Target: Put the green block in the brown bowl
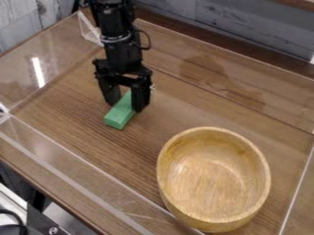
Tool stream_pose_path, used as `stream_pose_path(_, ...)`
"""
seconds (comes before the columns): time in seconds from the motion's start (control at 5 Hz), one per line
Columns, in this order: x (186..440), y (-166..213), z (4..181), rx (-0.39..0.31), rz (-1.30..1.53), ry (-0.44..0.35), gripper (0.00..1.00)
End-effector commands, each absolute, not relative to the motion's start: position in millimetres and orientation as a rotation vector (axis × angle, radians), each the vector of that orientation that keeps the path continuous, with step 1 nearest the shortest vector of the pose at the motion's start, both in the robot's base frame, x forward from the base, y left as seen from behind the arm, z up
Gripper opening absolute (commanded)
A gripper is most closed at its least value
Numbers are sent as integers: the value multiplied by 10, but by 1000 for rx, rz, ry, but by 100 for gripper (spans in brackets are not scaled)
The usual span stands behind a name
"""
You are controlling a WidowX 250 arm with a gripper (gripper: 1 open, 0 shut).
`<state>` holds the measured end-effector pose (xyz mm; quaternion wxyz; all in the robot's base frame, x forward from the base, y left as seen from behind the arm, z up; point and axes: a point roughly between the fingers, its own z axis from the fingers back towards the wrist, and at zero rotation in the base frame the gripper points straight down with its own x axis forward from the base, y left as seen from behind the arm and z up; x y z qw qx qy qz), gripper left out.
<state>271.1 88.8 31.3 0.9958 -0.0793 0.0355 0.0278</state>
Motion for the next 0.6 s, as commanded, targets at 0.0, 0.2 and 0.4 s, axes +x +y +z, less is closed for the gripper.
stream_pose_path(0.0,2756,928,360,-154,56,26,100)
stream_pose_path(0.2,2758,919,315,-165,57,26,100)
stream_pose_path(0.4,2759,907,287,-177,61,27,0)
